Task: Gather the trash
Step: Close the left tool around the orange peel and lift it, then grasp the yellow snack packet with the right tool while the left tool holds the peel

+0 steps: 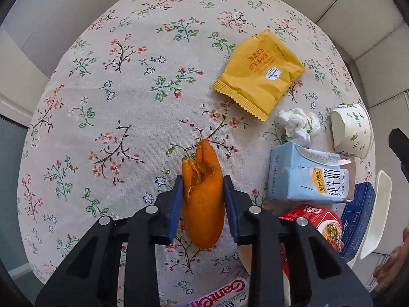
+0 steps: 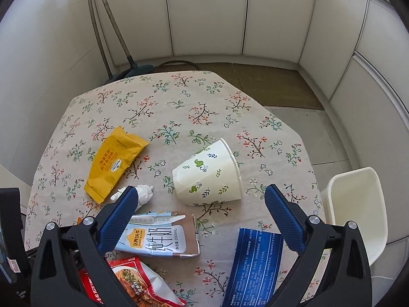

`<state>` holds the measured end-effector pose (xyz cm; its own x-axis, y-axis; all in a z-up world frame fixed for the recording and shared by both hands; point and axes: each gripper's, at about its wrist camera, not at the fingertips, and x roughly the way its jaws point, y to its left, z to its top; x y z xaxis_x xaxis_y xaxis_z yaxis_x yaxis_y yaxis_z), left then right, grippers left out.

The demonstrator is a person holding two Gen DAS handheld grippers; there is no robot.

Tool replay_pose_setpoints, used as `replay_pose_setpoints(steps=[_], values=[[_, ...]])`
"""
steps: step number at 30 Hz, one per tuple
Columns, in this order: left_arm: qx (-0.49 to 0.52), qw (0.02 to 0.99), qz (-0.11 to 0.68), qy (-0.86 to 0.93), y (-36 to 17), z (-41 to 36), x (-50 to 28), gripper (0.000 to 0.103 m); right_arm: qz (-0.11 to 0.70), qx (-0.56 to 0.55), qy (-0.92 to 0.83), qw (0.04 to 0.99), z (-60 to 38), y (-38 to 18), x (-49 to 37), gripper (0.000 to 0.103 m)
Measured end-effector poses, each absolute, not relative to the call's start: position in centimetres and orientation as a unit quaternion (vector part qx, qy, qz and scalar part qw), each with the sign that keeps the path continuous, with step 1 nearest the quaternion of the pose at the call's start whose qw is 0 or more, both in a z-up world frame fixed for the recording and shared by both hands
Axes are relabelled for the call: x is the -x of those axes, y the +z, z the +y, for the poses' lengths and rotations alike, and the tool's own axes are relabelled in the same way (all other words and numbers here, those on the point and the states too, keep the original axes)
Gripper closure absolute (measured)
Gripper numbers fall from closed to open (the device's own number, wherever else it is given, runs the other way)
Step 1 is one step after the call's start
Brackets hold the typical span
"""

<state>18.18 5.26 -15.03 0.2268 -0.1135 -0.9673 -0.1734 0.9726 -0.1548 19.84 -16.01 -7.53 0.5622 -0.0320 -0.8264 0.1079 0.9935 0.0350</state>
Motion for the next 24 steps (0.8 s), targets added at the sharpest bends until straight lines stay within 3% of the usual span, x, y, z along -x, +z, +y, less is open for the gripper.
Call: replay_pose_setpoints(steps=[11, 24], values=[[0.161, 0.817, 0.554, 0.016, -8.6, 10.2, -17.1, 0.080, 0.555, -0.122, 0.008, 0.823, -13.2, -10.6, -25.9, 0.007], [0.234, 0.834, 0.499, 0.008, -3.7, 14.8, -17.0, 0.080, 0.653, -0.073, 0.014, 0.754, -5.2, -17.1, -32.2, 0.005]])
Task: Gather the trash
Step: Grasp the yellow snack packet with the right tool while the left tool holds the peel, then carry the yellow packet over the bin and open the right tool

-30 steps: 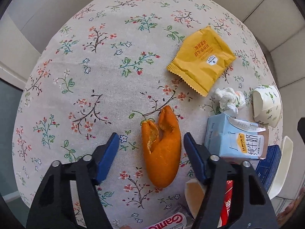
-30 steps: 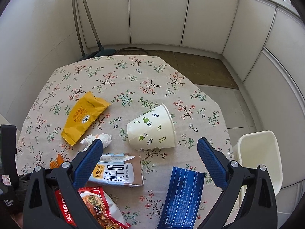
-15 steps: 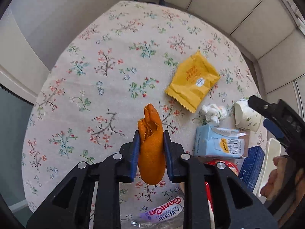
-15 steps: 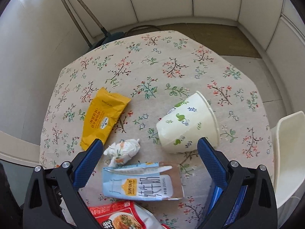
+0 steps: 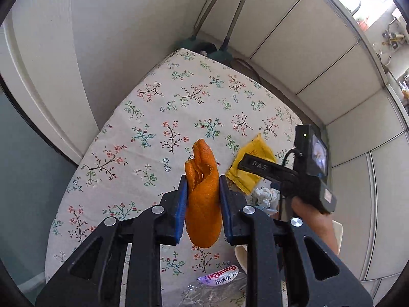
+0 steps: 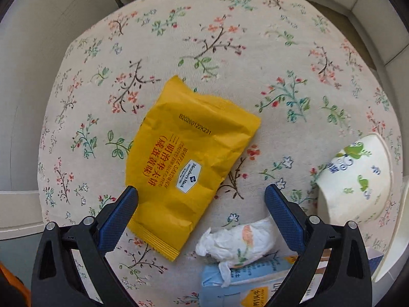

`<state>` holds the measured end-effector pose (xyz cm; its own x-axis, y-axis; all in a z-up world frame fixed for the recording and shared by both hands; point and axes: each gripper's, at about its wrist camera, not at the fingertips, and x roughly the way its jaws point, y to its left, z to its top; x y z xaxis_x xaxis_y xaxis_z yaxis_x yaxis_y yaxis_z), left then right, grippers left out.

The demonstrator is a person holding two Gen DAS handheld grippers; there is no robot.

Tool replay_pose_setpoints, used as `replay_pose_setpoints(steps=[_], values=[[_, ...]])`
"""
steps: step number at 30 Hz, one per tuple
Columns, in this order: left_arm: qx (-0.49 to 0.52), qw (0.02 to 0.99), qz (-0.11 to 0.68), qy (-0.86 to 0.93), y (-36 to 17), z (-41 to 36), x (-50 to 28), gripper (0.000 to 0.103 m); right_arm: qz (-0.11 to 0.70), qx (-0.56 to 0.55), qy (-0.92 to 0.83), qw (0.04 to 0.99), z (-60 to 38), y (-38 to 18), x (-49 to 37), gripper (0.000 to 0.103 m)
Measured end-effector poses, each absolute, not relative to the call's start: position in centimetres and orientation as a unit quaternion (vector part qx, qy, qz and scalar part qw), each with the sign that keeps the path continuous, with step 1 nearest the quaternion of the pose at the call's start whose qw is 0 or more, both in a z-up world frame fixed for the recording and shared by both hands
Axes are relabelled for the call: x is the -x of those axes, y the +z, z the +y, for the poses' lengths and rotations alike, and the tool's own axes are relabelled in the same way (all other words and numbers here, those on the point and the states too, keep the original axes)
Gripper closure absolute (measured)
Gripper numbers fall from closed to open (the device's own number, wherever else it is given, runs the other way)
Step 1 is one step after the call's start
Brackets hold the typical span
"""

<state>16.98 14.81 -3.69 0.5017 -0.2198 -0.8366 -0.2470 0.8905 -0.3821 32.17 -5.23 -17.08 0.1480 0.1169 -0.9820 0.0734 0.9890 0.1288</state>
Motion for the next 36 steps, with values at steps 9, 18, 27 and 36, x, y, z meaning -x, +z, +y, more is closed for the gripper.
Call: replay_pose_setpoints(steps=[9, 18, 27, 36], values=[[0.242, 0.827, 0.507, 0.006, -4.4, 15.4, -16.7, 0.080, 0.591, -0.036, 0.009, 0.806, -3.6, -16.0, -30.9, 0.073], [0.250, 0.822, 0.512, 0.003, -4.8, 15.5, -17.1, 0.080, 0.566, -0.075, 0.050, 0.819, -4.6, -14.3, -28.7, 0.091], [0.241, 0.829, 0.505, 0.002, -4.3, 14.9, -16.8, 0.080, 0.520, -0.083, 0.072, 0.847, -6.3, -10.2, -25.8, 0.091], [0.224, 0.836, 0.500, -0.004, -3.7, 13.2, -16.5, 0.080, 0.484, -0.083, 0.067, 0.869, -8.8, -7.1, -22.2, 0.091]])
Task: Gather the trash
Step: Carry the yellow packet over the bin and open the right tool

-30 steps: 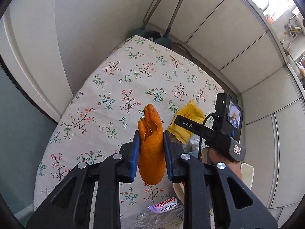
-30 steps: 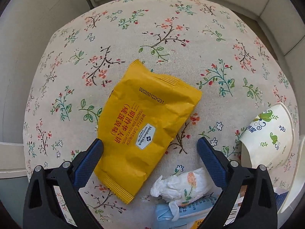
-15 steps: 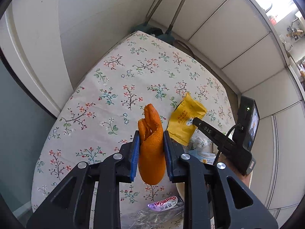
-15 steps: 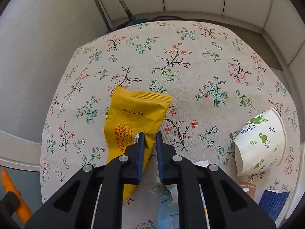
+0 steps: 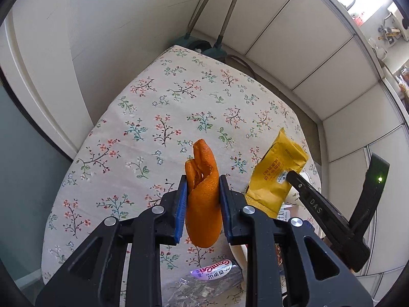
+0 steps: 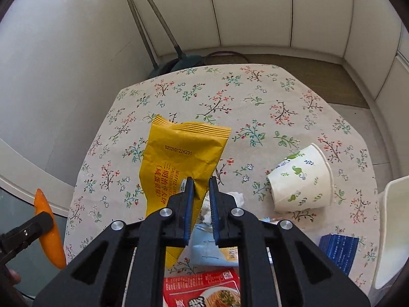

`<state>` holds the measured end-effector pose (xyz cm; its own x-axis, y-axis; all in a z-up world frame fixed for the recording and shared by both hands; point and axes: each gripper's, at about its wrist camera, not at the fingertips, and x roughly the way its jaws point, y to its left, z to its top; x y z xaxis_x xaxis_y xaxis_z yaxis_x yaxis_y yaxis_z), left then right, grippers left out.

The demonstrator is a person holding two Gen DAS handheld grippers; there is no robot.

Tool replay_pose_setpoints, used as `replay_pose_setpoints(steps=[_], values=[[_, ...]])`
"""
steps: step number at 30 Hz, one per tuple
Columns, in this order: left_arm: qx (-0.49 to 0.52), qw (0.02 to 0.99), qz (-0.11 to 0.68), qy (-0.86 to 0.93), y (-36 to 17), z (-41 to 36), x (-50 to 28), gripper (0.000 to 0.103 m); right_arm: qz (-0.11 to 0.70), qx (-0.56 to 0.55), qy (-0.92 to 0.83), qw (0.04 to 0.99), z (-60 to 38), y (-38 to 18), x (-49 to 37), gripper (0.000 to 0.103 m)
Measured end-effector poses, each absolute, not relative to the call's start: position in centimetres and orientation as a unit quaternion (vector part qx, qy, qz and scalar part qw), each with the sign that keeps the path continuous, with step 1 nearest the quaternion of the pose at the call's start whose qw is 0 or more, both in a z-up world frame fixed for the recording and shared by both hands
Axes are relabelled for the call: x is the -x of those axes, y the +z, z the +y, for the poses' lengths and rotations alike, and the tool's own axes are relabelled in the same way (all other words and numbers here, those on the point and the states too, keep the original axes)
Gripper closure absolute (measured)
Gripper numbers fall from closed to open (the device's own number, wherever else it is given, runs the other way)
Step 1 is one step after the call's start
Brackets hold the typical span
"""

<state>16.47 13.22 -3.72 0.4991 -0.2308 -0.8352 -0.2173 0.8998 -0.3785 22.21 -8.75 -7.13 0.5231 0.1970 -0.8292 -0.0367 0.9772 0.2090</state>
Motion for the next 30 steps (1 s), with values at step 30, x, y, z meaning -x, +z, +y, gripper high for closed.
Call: replay_pose_setpoints(steps=[30], values=[[0.119, 0.860, 0.488, -0.095, -3.0, -2.1, -15.2, 0.080, 0.387, -0.119, -0.083, 0.910, -29.5, -1.3, -9.2, 0.091]])
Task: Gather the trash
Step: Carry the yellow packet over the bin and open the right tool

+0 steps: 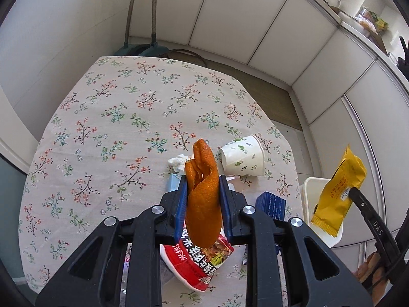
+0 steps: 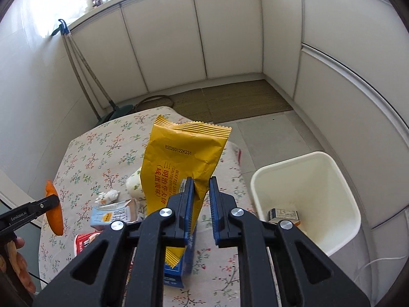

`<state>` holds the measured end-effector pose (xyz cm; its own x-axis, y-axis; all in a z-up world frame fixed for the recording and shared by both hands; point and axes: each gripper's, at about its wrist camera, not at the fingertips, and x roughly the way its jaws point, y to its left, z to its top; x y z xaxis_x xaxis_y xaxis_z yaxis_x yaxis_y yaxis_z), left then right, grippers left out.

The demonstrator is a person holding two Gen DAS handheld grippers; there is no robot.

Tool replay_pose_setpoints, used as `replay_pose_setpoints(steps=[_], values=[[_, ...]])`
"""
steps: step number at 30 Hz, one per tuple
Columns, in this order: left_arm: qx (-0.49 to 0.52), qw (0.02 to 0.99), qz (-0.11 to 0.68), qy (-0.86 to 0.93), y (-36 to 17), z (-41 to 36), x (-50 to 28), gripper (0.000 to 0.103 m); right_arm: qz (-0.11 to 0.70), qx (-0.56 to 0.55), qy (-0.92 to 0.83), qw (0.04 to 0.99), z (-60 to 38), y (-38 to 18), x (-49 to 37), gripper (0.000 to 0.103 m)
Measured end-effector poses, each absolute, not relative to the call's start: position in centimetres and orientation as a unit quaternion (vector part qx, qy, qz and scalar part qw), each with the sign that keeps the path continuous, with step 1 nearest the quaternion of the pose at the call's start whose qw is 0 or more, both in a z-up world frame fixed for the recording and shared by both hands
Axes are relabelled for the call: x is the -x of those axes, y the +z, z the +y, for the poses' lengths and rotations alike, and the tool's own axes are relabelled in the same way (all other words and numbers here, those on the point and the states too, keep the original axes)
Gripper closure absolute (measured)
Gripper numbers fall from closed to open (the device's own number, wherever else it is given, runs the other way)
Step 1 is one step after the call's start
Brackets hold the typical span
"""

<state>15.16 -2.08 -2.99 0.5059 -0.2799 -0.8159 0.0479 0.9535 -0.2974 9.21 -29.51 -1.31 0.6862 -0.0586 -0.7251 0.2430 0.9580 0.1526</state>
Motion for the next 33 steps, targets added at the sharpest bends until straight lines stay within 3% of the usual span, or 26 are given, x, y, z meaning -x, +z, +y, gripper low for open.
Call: replay_pose_setpoints(steps=[25, 27, 29, 33], values=[[0.025, 0.859, 0.478, -0.183, -3.5, -18.7, -12.5, 0.080, 0.369, -0.218, -0.261, 0.865, -50.3, -3.5, -2.2, 0.087], [0.017, 0.859, 0.473, -0.194, -3.4, -20.3, -12.1, 0.080, 0.371, -0.230, -0.265, 0.860, -51.3, -3.8, -1.9, 0.083], [0.019, 0.856, 0.473, -0.207, -3.3, -22.0, -11.9, 0.080, 0.368, -0.240, -0.272, 0.856, -52.0, -3.8, -1.3, 0.060], [0.010, 0.851, 0.471, -0.233, -2.9, -25.6, -11.2, 0.080, 0.358, -0.265, -0.289, 0.847, -53.8, -3.7, 0.0, 0.054]])
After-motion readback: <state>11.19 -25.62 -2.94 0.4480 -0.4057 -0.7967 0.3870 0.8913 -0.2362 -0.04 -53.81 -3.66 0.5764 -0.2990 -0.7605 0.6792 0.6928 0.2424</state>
